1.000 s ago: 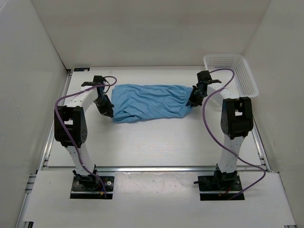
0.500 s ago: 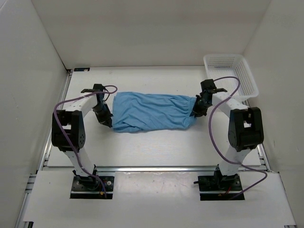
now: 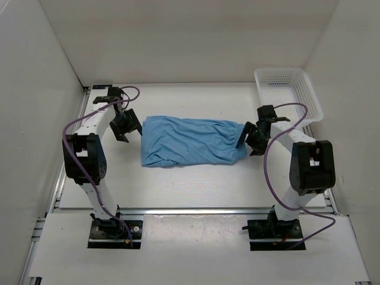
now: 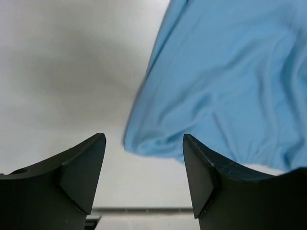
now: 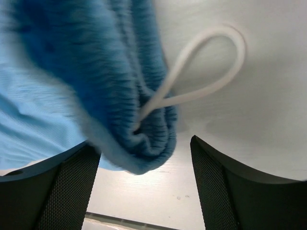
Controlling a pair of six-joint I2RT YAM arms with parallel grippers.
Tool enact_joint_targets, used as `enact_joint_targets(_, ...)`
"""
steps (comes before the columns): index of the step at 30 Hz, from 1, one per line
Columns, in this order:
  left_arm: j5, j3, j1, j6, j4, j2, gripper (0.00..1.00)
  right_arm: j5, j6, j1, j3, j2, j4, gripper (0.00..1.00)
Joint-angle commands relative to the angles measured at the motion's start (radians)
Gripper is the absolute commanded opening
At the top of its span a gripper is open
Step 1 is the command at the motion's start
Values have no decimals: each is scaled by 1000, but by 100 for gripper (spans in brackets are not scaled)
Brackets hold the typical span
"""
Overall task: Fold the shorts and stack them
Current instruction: Fold the shorts
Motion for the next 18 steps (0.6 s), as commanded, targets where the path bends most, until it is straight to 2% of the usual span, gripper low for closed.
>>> enact_joint_targets(1,-2,55,30,-21,37,85,76,-79,86,-48,-106,-73,108,78)
enact_joint_targets(2,-2,55,30,-22,37,107,75,-125,107,-58,-175,-107,145,77)
enact_joint_targets(5,20,79,30,-22,58,173,75,-165,172,-71,-243,-142,256,77)
enact_joint_targets(13,29,110,30,-22,69,228,75,-242,299,-80,-364,-81,495,80)
enact_joint_targets(16,29,110,30,-22,69,228,75,-213,265,-80,-296,-69,454,80)
enact_joint_targets(18,29,110,30,-22,69,228,75,-136,203,-80,-246,-69,353,81)
